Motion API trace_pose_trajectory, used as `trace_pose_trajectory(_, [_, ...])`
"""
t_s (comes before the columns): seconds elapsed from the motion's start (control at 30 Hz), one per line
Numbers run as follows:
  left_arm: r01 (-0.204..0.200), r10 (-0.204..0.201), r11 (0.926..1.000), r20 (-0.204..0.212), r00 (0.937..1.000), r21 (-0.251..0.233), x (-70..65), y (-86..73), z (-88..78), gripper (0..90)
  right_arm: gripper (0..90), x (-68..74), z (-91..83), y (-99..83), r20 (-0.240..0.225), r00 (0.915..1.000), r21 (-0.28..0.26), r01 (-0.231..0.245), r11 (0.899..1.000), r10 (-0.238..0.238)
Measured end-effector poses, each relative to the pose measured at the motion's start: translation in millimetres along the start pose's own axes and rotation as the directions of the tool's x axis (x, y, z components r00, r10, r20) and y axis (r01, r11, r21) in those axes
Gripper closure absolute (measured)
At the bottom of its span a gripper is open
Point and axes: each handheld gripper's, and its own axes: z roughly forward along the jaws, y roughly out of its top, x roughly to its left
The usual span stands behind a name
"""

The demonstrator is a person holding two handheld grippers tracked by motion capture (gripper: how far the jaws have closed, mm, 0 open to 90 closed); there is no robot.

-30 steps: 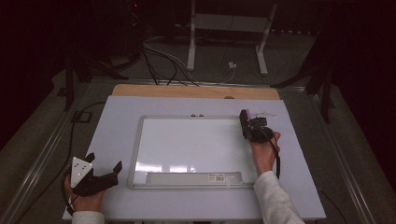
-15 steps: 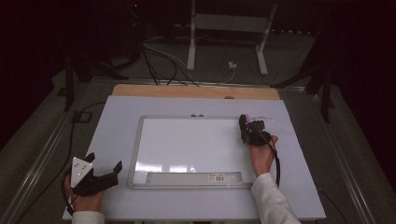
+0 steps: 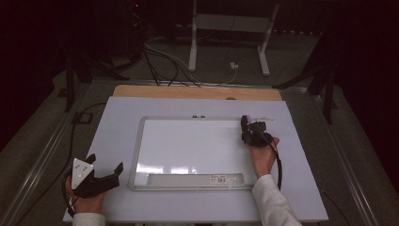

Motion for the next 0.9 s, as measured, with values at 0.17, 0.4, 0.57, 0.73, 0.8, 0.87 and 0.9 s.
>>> trace_pose_trajectory(0.17, [0.0, 0.0, 1.0, 0.0, 1.0, -0.001, -0.1, 0.1, -0.1, 0.6, 35.5, -3.7, -7.5, 1.4, -0.047, 0.9989, -0.037, -0.003, 0.999, 0.001])
trace_pose_trajectory(0.4, [0.001, -0.001, 1.0, -0.002, 1.0, -0.002, -0.4, 0.3, -0.7, 0.6, 16.4, -5.0, -30.8, 1.1, -0.118, 0.99, -0.108, 0.066, 0.992, -0.078])
trace_pose_trajectory(0.57, [-0.002, 0.002, 1.0, -0.001, 1.0, -0.001, -1.3, 0.3, -0.5, 0.6, 10.3, -7.5, -49.7, -6.7, -0.156, 0.9794, -0.166, 0.102, 0.981, -0.128])
trace_pose_trajectory(0.73, [-0.003, 0.003, 1.0, -0.003, 1.0, -0.002, -0.9, 0.6, -1.3, 0.6, 3.8, -10.3, -64.1, -11.6, -0.164, 0.972, -0.2, 0.135, 0.97, -0.169])
trace_pose_trajectory(0.8, [-0.003, 0.003, 1.0, -0.003, 1.0, -0.001, -0.9, 0.6, -1.3, 0.6, 2.2, -12.2, -69.4, -13.8, -0.171, 0.9687, -0.21, 0.143, 0.967, -0.18])
trace_pose_trajectory(0.87, [-0.003, 0.003, 1.0, -0.002, 1.0, -0.002, -0.9, 0.5, -1.3, 0.6, 1.2, -15.8, -74.4, -16.9, -0.182, 0.9665, -0.225, 0.139, 0.965, -0.181])
trace_pose_trajectory(0.9, [-0.003, 0.003, 1.0, -0.003, 1.0, -0.002, -0.9, 0.5, -1.3, 0.6, 1.0, -17.8, -76.6, -18.8, -0.187, 0.9652, -0.229, 0.137, 0.964, -0.182])
